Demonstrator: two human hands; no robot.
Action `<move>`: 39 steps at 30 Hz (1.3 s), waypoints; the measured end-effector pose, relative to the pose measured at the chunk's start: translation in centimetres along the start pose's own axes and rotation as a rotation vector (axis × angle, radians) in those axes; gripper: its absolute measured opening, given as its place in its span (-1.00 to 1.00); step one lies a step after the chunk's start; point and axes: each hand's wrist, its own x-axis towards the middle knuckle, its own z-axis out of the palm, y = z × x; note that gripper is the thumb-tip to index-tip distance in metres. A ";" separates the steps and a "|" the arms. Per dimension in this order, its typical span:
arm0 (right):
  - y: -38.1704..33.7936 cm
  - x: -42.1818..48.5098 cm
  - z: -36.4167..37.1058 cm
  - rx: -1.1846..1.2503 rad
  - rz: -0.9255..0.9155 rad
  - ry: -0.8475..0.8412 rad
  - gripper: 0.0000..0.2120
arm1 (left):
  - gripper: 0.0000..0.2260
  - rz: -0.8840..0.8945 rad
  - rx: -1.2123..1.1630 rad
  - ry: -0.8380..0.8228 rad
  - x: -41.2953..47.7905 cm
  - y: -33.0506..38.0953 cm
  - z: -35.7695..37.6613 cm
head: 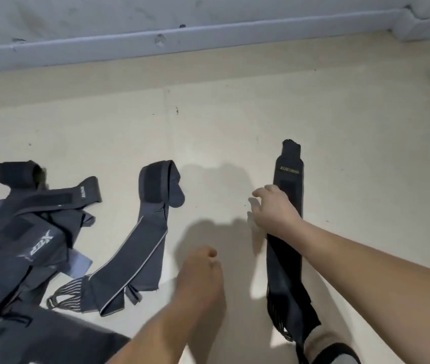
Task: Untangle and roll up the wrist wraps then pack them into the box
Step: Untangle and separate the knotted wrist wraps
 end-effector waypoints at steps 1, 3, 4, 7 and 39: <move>-1.1 -0.7 1.4 -0.024 -0.054 -0.032 -0.66 | -0.73 0.045 0.064 0.134 1.1 -1.0 -2.5; -3.9 -2.0 3.3 0.034 -0.141 -0.148 -0.68 | -0.68 0.069 0.309 0.299 2.9 -3.8 -6.7; -5.3 -2.6 3.8 0.079 -0.148 -0.241 -0.66 | -0.58 0.016 0.425 0.270 3.6 -5.5 -8.2; -8.7 -3.9 4.6 0.120 -0.103 -0.486 -0.66 | -0.23 -0.163 0.538 0.046 3.9 -9.9 -10.0; 1.6 -9.3 7.7 -0.477 0.030 -0.229 -0.79 | -0.76 -0.225 0.260 0.205 6.3 -7.1 -5.6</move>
